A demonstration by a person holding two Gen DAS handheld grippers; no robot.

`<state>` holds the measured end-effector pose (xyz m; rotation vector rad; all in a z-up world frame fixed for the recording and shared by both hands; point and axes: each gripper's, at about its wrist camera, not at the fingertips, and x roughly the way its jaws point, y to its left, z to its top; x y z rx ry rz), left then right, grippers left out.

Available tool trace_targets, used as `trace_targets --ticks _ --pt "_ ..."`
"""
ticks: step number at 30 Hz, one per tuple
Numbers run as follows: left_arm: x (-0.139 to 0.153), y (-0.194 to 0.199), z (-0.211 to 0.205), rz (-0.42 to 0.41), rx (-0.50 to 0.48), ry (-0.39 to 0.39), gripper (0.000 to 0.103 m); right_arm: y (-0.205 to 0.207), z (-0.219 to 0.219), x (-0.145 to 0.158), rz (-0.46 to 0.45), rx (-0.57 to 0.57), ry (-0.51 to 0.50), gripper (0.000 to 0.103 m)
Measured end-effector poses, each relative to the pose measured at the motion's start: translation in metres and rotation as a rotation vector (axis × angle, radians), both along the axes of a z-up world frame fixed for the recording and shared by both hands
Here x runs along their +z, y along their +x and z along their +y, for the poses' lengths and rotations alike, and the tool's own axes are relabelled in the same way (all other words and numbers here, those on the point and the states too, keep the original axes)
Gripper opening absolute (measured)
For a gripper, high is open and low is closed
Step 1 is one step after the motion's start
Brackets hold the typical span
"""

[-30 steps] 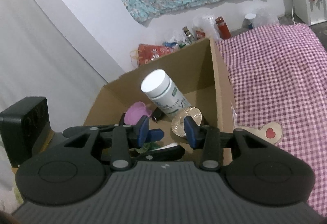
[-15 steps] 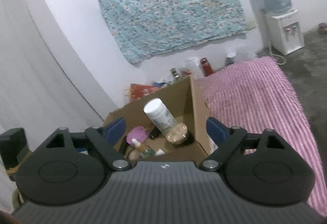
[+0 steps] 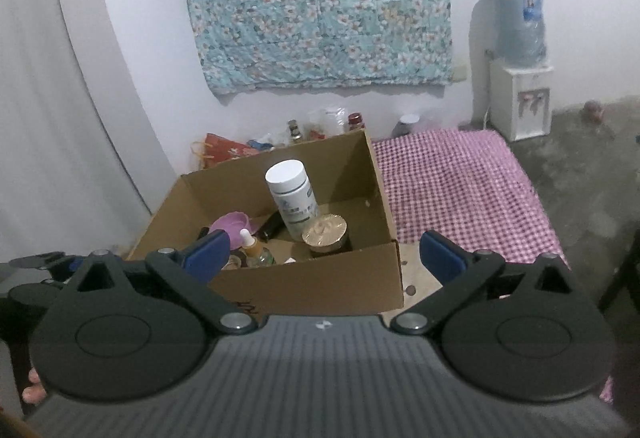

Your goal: Organize rigid objects

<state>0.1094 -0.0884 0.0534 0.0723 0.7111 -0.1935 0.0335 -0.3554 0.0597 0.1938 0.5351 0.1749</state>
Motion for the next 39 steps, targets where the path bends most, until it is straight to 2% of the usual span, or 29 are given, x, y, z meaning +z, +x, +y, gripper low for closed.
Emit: trace_targets --ticks 3,6,9,13,16,20,26,32,35,39 --pt "0.000 -0.003 0.005 0.007 0.016 0.005 0.103 0.000 0.014 0.001 0.011 -0.021 -0.039 0.101" --pt "-0.001 0.000 0.005 0.033 -0.013 0.035 0.103 -0.003 0.028 0.000 0.014 -0.048 -0.082 0.101" --pt "-0.002 -0.003 0.004 0.016 0.020 0.061 0.103 -0.005 0.040 -0.003 0.010 -0.083 -0.139 0.101" --pt "-0.002 0.002 0.007 0.039 0.044 0.009 0.103 -0.004 0.055 -0.008 0.014 -0.086 -0.221 0.101" --pt "-0.001 0.005 0.004 0.048 0.069 -0.009 0.103 0.003 0.066 -0.010 0.038 -0.055 -0.246 0.101" --pt "-0.001 0.011 -0.002 0.054 0.129 0.037 0.103 0.014 0.071 -0.011 0.070 -0.036 -0.238 0.101" --pt "0.001 0.017 0.000 0.071 0.180 0.014 0.103 0.031 0.065 -0.017 0.128 -0.015 -0.217 0.101" --pt "0.001 0.019 -0.002 0.068 0.198 0.022 0.103 0.041 0.058 -0.021 0.147 -0.003 -0.201 0.101" --pt "0.001 0.019 0.007 0.059 0.221 0.013 0.103 0.044 0.046 -0.020 0.127 0.005 -0.176 0.101" --pt "-0.001 0.018 0.031 0.033 0.284 0.005 0.103 0.066 0.009 -0.021 0.072 0.006 -0.087 0.101"
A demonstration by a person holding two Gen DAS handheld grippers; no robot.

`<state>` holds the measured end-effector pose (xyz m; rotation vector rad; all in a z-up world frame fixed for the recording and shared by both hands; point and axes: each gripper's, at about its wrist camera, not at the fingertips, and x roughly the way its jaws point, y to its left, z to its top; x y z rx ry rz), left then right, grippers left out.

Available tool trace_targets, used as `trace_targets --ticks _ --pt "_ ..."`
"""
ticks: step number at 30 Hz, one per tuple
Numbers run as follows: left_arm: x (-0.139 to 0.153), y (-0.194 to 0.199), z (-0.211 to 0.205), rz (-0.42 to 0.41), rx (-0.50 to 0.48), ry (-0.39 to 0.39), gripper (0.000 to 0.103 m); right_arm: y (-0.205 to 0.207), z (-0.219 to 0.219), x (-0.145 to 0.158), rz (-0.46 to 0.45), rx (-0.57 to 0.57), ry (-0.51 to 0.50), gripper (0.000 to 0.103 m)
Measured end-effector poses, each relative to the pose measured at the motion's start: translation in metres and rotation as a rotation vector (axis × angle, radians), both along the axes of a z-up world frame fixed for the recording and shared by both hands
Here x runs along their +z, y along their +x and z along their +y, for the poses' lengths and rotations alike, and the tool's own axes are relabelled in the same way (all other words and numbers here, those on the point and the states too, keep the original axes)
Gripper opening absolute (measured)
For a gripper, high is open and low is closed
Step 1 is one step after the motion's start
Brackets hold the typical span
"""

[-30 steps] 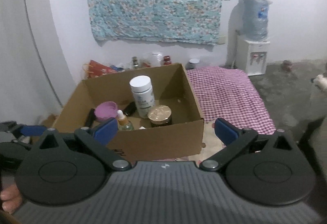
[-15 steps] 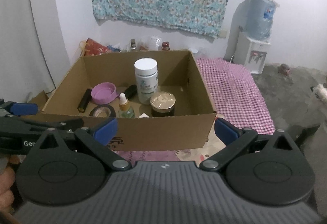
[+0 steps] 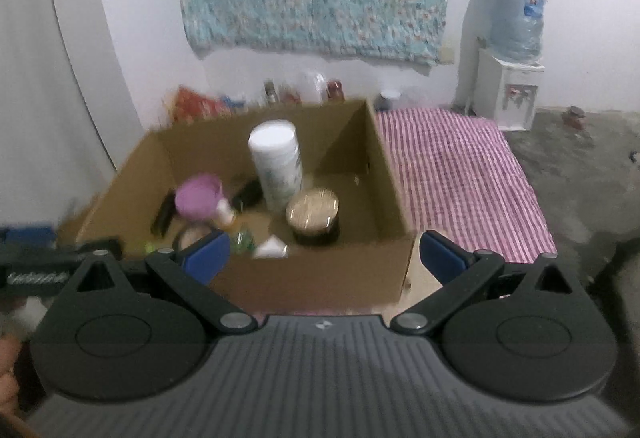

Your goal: Organize rigid objects

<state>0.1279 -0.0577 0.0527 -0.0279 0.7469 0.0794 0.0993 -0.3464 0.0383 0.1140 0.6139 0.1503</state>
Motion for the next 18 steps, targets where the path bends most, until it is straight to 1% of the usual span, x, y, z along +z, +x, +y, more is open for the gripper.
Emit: trace_targets --ticks 1,3,5,7,8,9,12,18 --pt "-0.002 0.002 0.006 0.006 0.024 0.000 0.103 0.012 -0.008 -0.004 0.013 -0.017 0.001 0.101" --pt "-0.006 0.005 0.017 0.022 0.058 -0.008 0.103 0.045 -0.019 -0.019 0.088 -0.066 -0.021 0.101" --pt "-0.008 0.008 0.024 0.035 0.075 -0.019 0.103 0.074 -0.026 -0.038 0.170 -0.063 -0.017 0.101" --pt "-0.008 0.007 0.028 0.034 0.082 -0.012 0.103 0.091 -0.029 -0.059 0.251 -0.076 0.001 0.101" --pt "-0.008 0.006 0.029 0.032 0.084 -0.005 0.103 0.094 -0.029 -0.068 0.279 -0.087 0.013 0.101" --pt "-0.008 0.005 0.030 0.029 0.084 0.002 0.103 0.092 -0.033 -0.072 0.278 -0.096 0.073 0.101" --pt "-0.007 0.004 0.031 0.027 0.082 0.005 0.103 0.079 -0.040 -0.073 0.288 -0.127 0.157 0.101" --pt "-0.008 0.002 0.032 0.026 0.063 -0.016 0.103 0.056 -0.034 -0.078 0.315 -0.119 0.200 0.101"
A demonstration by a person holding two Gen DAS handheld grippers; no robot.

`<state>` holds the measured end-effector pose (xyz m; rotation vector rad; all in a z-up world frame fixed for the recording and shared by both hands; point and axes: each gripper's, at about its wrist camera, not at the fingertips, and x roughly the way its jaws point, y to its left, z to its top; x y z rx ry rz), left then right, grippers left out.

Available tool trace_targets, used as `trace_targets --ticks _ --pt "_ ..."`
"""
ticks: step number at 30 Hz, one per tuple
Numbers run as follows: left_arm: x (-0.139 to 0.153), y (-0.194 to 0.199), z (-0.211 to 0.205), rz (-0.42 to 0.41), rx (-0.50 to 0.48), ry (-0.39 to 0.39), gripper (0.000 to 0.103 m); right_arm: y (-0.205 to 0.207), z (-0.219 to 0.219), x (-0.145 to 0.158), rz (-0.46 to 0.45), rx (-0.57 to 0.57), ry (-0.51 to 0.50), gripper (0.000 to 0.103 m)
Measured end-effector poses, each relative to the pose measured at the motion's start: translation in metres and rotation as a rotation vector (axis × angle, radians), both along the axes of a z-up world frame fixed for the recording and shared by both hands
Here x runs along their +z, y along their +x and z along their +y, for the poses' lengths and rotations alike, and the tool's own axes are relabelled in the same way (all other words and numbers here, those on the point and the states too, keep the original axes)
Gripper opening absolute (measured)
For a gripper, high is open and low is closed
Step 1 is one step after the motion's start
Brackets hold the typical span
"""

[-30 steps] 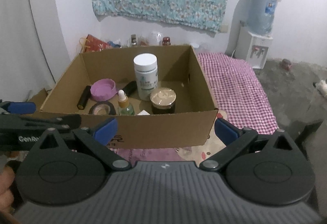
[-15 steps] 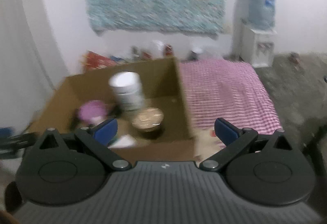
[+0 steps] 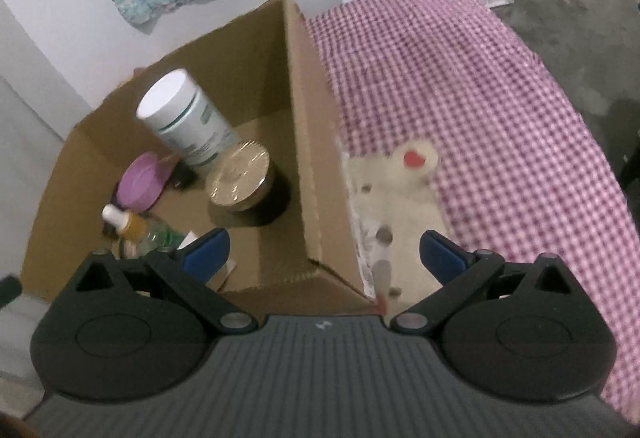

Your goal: Organize rigid objects

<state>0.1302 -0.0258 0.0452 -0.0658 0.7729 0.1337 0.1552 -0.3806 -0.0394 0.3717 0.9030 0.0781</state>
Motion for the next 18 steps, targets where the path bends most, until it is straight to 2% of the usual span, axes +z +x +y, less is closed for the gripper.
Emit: trace_targets --ticks 3,7,9,11,15,18 --pt "0.001 -0.002 0.000 -0.004 -0.017 -0.013 0.103 -0.010 -0.001 0.004 -0.016 -0.021 -0.012 0.101" --pt "0.004 -0.009 -0.007 -0.017 -0.054 -0.017 0.103 -0.034 -0.001 0.036 -0.171 -0.072 -0.078 0.101" --pt "0.006 -0.008 -0.011 -0.019 -0.079 -0.024 0.103 -0.055 0.007 0.058 -0.270 -0.030 -0.100 0.101" --pt "0.006 -0.009 -0.016 -0.013 -0.108 -0.035 0.103 -0.072 0.020 0.073 -0.317 0.043 -0.109 0.101" --pt "0.004 -0.011 -0.034 0.003 -0.154 -0.045 0.103 -0.093 0.050 0.075 -0.281 0.151 -0.075 0.101" --pt "0.003 -0.015 -0.047 0.014 -0.186 -0.041 0.103 -0.098 0.066 0.068 -0.250 0.179 -0.068 0.101"
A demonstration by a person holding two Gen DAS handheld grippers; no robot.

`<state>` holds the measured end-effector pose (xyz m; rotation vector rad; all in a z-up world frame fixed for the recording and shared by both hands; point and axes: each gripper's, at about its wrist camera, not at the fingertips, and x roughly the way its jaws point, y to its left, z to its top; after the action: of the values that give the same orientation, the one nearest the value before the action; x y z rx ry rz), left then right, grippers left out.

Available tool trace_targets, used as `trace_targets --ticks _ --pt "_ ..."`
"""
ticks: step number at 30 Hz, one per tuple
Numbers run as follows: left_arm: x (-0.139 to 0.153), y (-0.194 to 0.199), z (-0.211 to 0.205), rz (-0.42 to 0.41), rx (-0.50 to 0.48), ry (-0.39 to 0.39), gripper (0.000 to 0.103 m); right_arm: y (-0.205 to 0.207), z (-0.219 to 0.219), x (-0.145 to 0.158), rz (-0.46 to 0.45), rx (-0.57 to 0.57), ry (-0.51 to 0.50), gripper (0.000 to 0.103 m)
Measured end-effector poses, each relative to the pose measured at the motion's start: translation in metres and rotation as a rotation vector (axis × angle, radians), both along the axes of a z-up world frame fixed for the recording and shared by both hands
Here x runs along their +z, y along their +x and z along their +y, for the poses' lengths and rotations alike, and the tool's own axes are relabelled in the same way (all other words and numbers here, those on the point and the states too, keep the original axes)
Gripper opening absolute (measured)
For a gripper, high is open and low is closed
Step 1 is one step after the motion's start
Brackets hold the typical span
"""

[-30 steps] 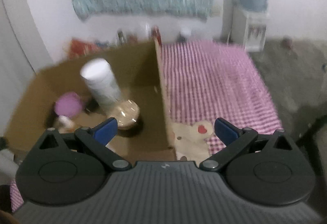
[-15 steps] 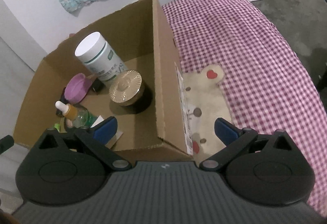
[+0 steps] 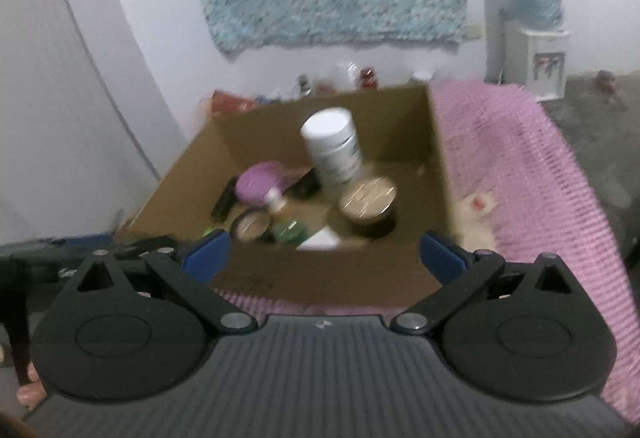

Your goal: Organize rigid objects

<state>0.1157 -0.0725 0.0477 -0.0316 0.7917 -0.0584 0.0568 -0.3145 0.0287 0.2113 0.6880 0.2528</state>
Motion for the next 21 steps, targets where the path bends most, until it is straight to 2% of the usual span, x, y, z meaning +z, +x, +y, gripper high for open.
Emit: trace_targets --ticks 4,11,21 --pt "-0.001 -0.004 -0.007 0.002 -0.016 0.002 0.103 -0.002 0.014 -0.004 0.022 0.008 -0.024 0.101" --pt "0.002 -0.006 -0.007 -0.002 -0.018 -0.013 0.103 -0.003 0.011 -0.004 0.012 -0.035 -0.070 0.101" --pt "0.000 -0.003 -0.005 0.006 -0.011 -0.004 0.102 0.009 0.009 -0.012 0.033 -0.053 -0.071 0.101"
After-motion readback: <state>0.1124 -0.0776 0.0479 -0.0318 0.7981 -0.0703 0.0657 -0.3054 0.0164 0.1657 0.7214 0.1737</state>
